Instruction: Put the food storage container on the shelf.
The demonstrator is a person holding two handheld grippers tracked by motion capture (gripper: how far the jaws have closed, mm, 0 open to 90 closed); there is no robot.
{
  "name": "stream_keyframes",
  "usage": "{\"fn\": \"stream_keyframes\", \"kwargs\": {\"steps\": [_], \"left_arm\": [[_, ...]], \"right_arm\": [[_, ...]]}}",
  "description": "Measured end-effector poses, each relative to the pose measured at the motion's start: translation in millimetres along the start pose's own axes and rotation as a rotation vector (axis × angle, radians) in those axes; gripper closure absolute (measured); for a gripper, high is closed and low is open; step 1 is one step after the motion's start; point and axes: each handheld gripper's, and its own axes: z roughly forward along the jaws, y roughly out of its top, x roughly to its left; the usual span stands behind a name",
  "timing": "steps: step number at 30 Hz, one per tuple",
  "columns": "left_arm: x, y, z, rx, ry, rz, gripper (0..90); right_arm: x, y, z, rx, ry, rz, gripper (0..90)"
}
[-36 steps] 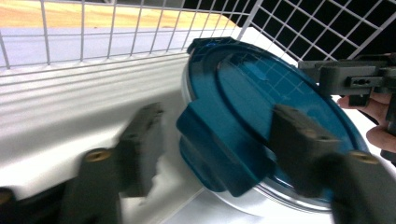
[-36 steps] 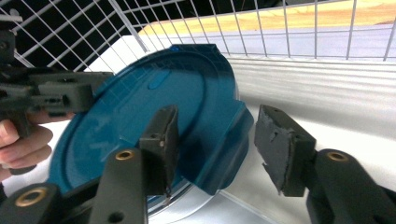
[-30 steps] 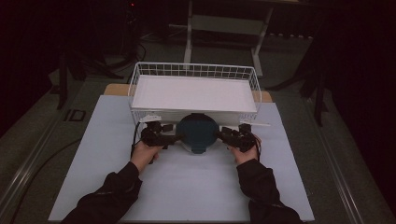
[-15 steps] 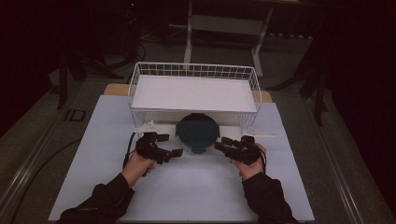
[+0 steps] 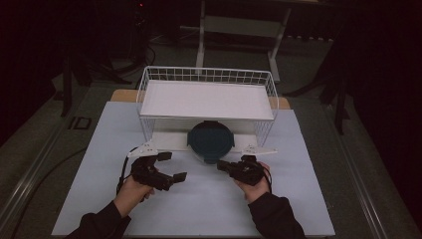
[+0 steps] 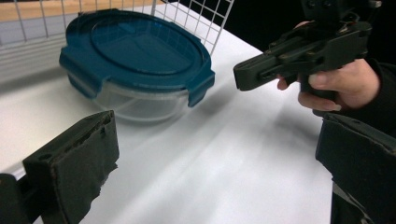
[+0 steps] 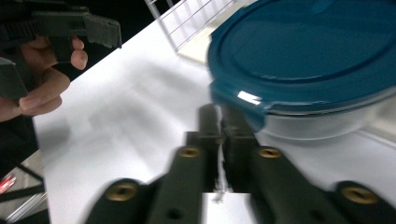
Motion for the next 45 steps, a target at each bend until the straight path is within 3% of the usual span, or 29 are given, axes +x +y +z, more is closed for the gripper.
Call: {"fn": "stream_keyframes", "kwargs": {"steps": [5, 14, 20, 30, 37, 45], "left_arm": [[-4.4, -11.6, -9.3, 0.014, 0.000, -0.014, 0.0], [-5.3, -32.5, -13.4, 0.025, 0.032, -0.003, 0.0], [-3.8, -33.8, -14.4, 0.008, 0.039, 0.004, 0.0], [-2.9, -36.0, -13.3, 0.006, 0.040, 0.004, 0.0], [-7.3, -36.7, -11.3, 0.014, 0.041, 0.033, 0.0], [-8.9, -39.1, -8.7, 0.031, 0.026, 0.038, 0.0]], "right_arm": [[1.9, -1.7, 12.9, 0.034, 0.017, 0.013, 90.0], [-4.0, -1.0, 30.5, 0.071, -0.025, 0.021, 90.0], [-6.3, 1.9, 38.0, 0.078, -0.049, 0.003, 90.0], [-19.8, 11.1, 48.2, 0.041, -0.076, 0.031, 90.0], [-29.2, 18.2, 55.3, 0.037, -0.092, 0.048, 90.0], [-39.1, 21.6, 64.4, 0.044, -0.112, 0.072, 90.0]]}}
